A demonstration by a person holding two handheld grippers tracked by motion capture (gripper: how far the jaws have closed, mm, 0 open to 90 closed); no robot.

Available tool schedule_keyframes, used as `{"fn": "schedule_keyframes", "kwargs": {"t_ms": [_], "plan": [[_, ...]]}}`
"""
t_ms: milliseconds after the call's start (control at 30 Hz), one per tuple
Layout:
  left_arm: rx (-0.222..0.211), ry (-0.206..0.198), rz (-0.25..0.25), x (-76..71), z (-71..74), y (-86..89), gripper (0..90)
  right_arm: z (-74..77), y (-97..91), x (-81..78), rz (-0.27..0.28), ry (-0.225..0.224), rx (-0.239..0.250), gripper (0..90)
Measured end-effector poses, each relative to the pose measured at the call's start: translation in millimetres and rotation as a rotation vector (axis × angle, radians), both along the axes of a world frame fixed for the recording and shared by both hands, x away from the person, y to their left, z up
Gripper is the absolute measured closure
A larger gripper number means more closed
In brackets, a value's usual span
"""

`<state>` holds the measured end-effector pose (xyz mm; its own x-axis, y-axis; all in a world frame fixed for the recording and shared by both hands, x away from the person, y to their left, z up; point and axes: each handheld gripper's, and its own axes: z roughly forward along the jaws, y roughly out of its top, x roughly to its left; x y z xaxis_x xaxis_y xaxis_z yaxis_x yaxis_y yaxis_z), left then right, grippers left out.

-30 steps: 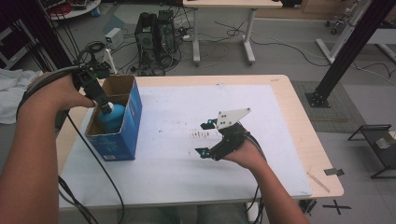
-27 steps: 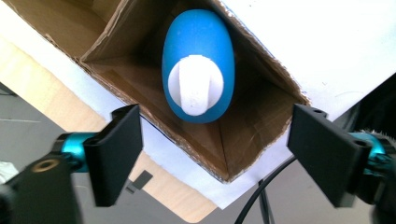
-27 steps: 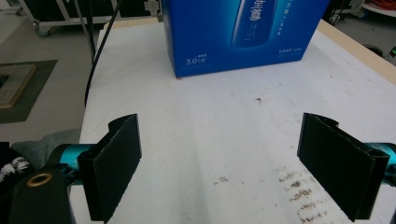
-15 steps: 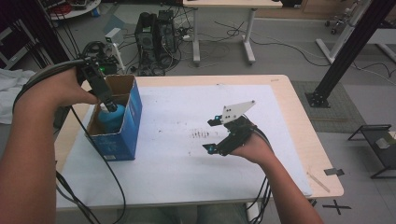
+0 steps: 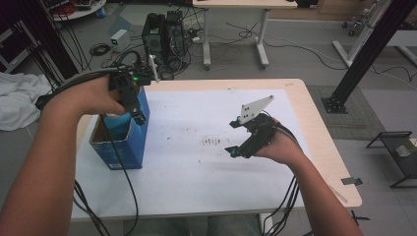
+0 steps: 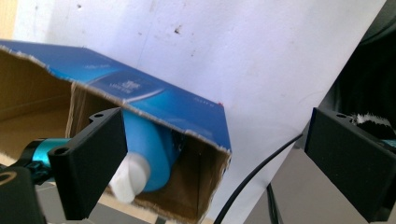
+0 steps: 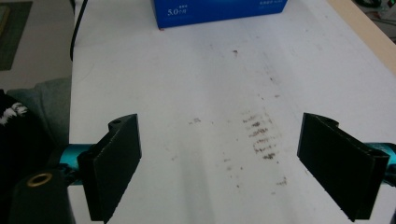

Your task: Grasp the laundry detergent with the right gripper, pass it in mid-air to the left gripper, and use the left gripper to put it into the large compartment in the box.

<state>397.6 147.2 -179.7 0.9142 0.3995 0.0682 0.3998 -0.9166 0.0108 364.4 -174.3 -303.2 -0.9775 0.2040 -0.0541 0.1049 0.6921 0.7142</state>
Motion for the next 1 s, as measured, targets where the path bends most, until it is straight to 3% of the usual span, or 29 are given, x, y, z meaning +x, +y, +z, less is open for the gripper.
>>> {"fn": "schedule_keyframes", "kwargs": {"t_ms": [333,433,467,533,567,633,900,1000], "plan": [[-0.001,0.032,-0.1,-3.9,-15.0,-43.4,4.0,17.3,-9.9,6.8,-0.026,0.005,-0.07,12.8],[0.023,0.058,-0.128,-3.0,-25.1,-54.4,4.0,20.9,-11.4,8.0,-0.033,0.024,-0.103,12.8],[0.023,0.069,-0.136,-2.4,-29.5,-57.4,4.0,22.2,-12.0,9.7,-0.03,0.008,-0.117,12.8],[0.022,0.079,-0.159,-1.0,-38.2,-62.9,4.0,23.9,-11.6,10.8,-0.025,0.03,-0.15,12.8],[0.019,0.083,-0.174,-0.1,-43.0,-65.2,4.0,24.9,-11.8,12.4,-0.026,0.013,-0.166,12.8],[0.018,0.104,-0.196,0.8,-52.4,-69.8,4.0,25.7,-11.3,15.2,-0.014,0.021,-0.199,12.8],[0.026,0.124,-0.242,5.2,-82.3,-78.0,4.0,15.5,-7.0,24.4,0.023,0.084,-0.307,12.8],[0.031,0.126,-0.231,7.5,-90.2,-78.8,4.0,9.5,-5.0,26.8,0.042,0.075,-0.346,12.8]]}}
